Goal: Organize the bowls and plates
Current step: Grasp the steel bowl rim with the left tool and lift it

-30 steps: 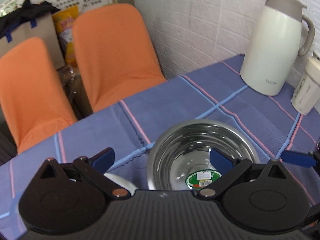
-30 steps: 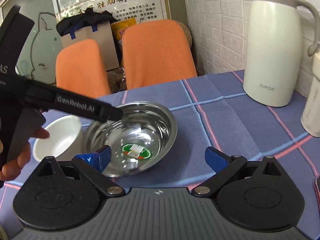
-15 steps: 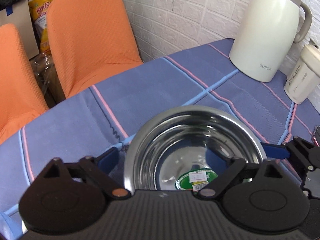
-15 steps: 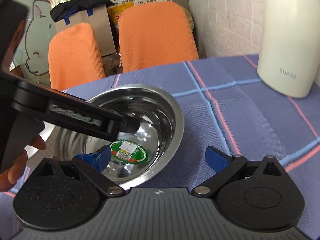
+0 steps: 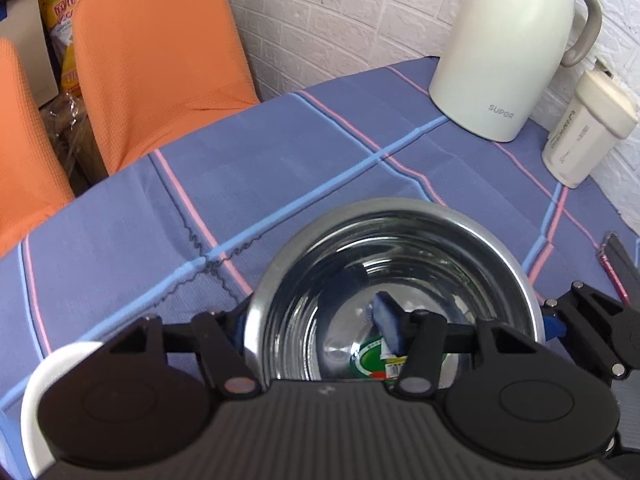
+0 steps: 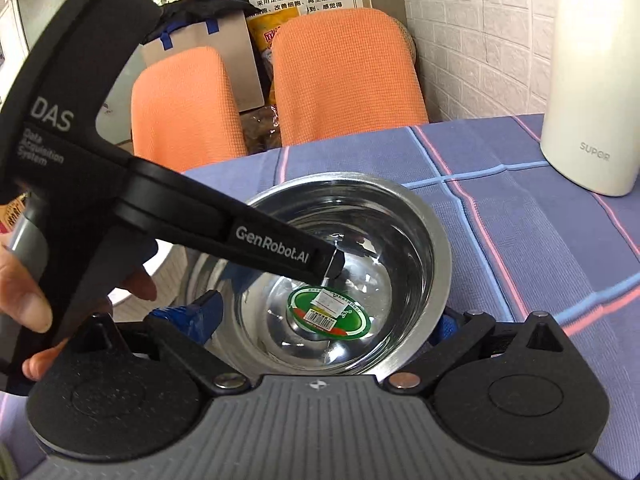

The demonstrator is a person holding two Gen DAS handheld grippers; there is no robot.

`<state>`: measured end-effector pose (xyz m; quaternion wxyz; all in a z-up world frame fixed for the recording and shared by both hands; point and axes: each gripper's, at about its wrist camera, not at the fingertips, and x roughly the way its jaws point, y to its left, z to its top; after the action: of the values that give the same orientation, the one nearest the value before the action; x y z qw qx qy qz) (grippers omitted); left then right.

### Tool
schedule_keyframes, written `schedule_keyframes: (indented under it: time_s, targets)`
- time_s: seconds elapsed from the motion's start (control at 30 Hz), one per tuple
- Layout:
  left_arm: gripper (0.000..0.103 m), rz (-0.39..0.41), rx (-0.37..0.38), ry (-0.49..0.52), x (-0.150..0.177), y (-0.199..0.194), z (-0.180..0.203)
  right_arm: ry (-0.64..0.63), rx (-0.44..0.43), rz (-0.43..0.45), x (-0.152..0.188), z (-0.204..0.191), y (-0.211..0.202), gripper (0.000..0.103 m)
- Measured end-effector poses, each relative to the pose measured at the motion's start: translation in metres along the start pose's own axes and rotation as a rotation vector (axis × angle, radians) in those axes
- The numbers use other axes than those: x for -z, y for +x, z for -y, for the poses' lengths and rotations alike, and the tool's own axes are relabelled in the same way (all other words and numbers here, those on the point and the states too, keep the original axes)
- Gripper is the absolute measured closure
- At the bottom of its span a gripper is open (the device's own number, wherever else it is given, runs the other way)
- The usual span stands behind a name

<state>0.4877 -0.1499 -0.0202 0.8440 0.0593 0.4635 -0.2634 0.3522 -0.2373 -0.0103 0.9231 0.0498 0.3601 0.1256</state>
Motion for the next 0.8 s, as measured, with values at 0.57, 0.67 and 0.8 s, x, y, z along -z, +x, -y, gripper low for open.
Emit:
schedule_keyframes:
  time_s: [0.57,0.67,0.8]
  targets:
    - [0.047,-0.049,-0.015,0.016,0.088,-0.073,0.063,0.071,-0.018,-0.021,0.059,-0.025,-0.084,0.013]
    - [0.046,-0.048,-0.022,0.006,0.119,-0.093,0.067,0.061,-0.041,-0.026,0.082,-0.039,-0.102,0.013]
    - [0.043,-0.043,-0.037,0.000,0.160,-0.117,0.073,0.057,-0.076,-0.027,0.110,-0.057,-0.121,0.013]
